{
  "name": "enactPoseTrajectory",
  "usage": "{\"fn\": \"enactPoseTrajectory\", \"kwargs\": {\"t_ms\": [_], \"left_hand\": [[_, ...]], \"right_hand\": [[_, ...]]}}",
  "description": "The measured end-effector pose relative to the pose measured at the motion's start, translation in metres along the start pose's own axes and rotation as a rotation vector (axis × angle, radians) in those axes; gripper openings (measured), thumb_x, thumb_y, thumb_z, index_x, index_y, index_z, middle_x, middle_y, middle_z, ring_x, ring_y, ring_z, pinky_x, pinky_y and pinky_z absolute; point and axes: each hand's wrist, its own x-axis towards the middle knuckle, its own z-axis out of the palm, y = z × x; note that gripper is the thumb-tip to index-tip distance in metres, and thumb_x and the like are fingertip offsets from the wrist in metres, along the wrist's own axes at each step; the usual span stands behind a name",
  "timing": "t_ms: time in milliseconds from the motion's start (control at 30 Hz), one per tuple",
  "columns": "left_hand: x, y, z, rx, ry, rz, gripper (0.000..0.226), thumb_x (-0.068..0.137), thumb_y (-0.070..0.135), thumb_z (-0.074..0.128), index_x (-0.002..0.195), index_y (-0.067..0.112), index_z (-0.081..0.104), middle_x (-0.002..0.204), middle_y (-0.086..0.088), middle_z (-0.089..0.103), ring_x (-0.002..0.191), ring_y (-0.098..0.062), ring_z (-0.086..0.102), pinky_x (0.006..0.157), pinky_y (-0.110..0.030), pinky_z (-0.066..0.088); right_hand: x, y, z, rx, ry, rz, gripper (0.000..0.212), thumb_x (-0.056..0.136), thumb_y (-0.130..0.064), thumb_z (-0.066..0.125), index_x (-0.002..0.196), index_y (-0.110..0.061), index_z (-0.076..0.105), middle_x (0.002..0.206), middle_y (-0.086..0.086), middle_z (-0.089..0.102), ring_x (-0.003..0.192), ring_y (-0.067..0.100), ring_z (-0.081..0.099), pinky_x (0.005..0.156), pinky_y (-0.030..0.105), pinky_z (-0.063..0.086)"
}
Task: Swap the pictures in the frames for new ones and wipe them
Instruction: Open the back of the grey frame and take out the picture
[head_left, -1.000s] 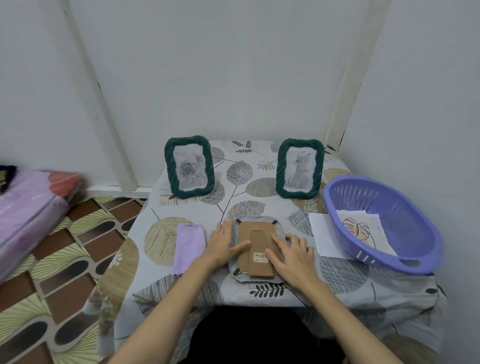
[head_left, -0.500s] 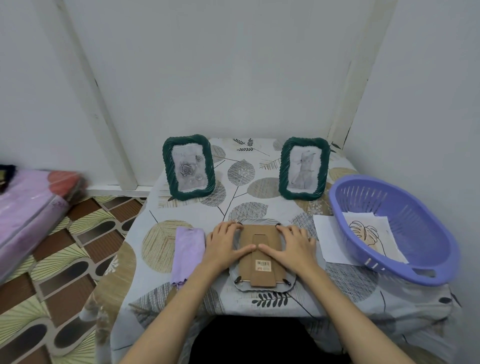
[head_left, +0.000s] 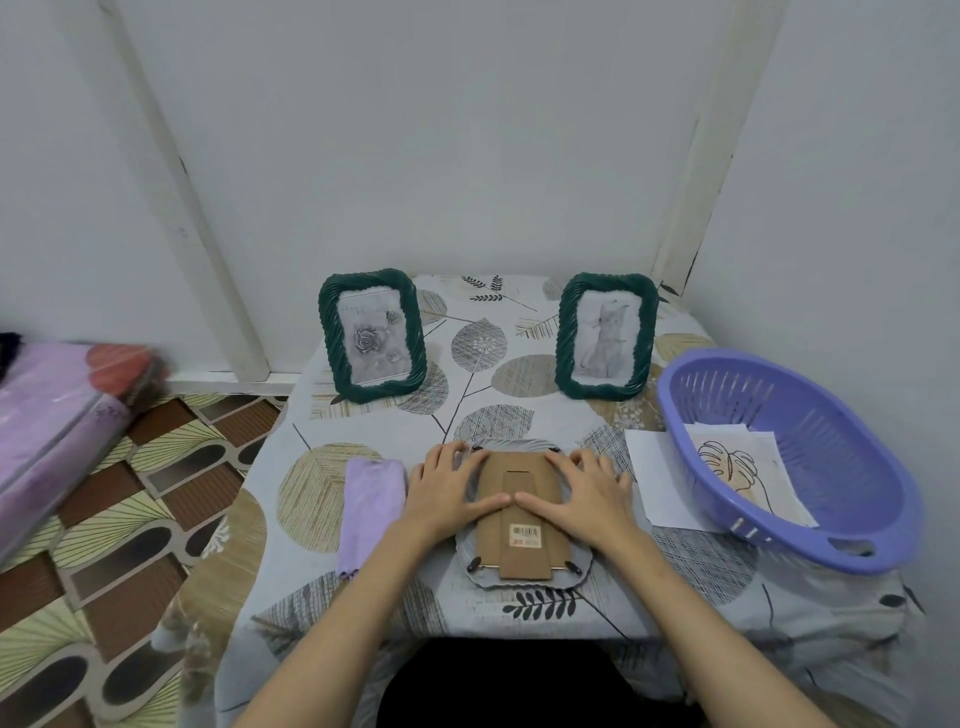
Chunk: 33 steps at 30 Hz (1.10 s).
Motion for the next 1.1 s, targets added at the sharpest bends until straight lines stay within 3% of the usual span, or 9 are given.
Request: {"fn": "enactPoseTrajectory", "kwargs": {"t_ms": [267,400,467,533,633,733,800,933,1100], "left_hand": [[0.01,-0.002,-0.003,0.001,-0.059,-0.016,0.081,0.074,0.07,0.053,0.142,0.037,0.026,0.141,-0.002,0.025,0.132,-0.021,0.021,0.107,-0.039,0.021],[0.005,-0.004,-0.006,-0.152,-0.022,-0.011,0.09,0.061,0.081,0.051,0.139,0.04,0.033,0.142,0.0,0.028,0.133,-0.021,0.024,0.107,-0.038,0.023],[-0.005,-0.007,-0.006,-0.275,0.037,0.022,0.092,0.058,0.081,0.046,0.138,0.036,0.035,0.148,-0.001,0.025,0.136,-0.019,0.023,0.109,-0.036,0.021],[-0.019,-0.007,-0.009,-0.34,0.038,0.071,0.087,0.068,0.069,0.061,0.139,0.028,0.035,0.15,-0.001,0.025,0.138,-0.018,0.022,0.11,-0.031,0.019],[-0.04,-0.009,-0.013,-0.324,-0.135,0.143,0.102,0.054,0.075,0.065,0.139,0.025,0.037,0.15,0.001,0.026,0.137,-0.015,0.024,0.112,-0.03,0.018],[-0.053,-0.009,-0.013,-0.316,-0.212,0.161,0.092,0.059,0.049,0.082,0.137,0.025,0.04,0.151,0.002,0.023,0.138,-0.012,0.02,0.113,-0.026,0.014],[-0.054,-0.007,-0.013,-0.365,-0.195,0.142,0.084,0.062,0.039,0.083,0.135,0.024,0.043,0.151,0.001,0.023,0.138,-0.012,0.021,0.112,-0.024,0.014],[-0.053,-0.003,-0.009,-0.425,-0.099,0.105,0.064,0.07,0.034,0.079,0.126,0.016,0.055,0.148,-0.003,0.03,0.136,-0.015,0.031,0.11,-0.023,0.023],[-0.067,-0.002,0.002,-0.427,0.016,0.109,0.055,0.074,0.033,0.076,0.122,0.014,0.058,0.143,-0.001,0.039,0.127,-0.007,0.038,0.103,-0.014,0.024]], "right_hand": [[0.007,0.0,-0.007,0.046,-0.092,-0.004,0.084,0.068,-0.082,0.045,0.138,-0.038,0.033,0.124,0.001,0.037,0.118,0.02,0.033,0.099,0.041,0.027],[0.002,0.003,-0.01,0.131,-0.127,0.0,0.087,0.067,-0.08,0.049,0.141,-0.039,0.028,0.132,0.003,0.034,0.124,0.022,0.029,0.101,0.041,0.026],[-0.009,0.008,-0.012,0.205,-0.148,-0.018,0.097,0.058,-0.086,0.047,0.142,-0.04,0.025,0.136,0.002,0.032,0.127,0.021,0.027,0.103,0.041,0.026],[-0.025,0.015,-0.015,0.25,-0.173,-0.059,0.115,0.041,-0.096,0.039,0.141,-0.042,0.025,0.139,-0.002,0.031,0.129,0.018,0.024,0.105,0.04,0.025],[-0.052,0.022,-0.018,0.204,-0.246,-0.136,0.13,0.023,-0.101,0.034,0.141,-0.046,0.023,0.148,-0.005,0.021,0.136,0.014,0.015,0.109,0.041,0.017],[-0.065,0.024,-0.018,0.179,-0.302,-0.181,0.133,0.019,-0.097,0.043,0.141,-0.048,0.023,0.153,-0.004,0.012,0.14,0.014,0.008,0.111,0.042,0.013],[-0.065,0.022,-0.017,0.198,-0.266,-0.169,0.125,0.024,-0.091,0.051,0.139,-0.047,0.028,0.154,-0.003,0.015,0.14,0.014,0.01,0.11,0.042,0.014],[-0.06,0.021,-0.013,0.276,-0.148,-0.131,0.09,0.048,-0.077,0.059,0.131,-0.045,0.043,0.151,-0.004,0.024,0.138,0.014,0.017,0.107,0.04,0.018],[-0.068,0.021,-0.002,0.3,-0.053,-0.117,0.078,0.051,-0.077,0.051,0.122,-0.044,0.053,0.146,-0.005,0.035,0.134,0.014,0.026,0.106,0.034,0.018]]}}
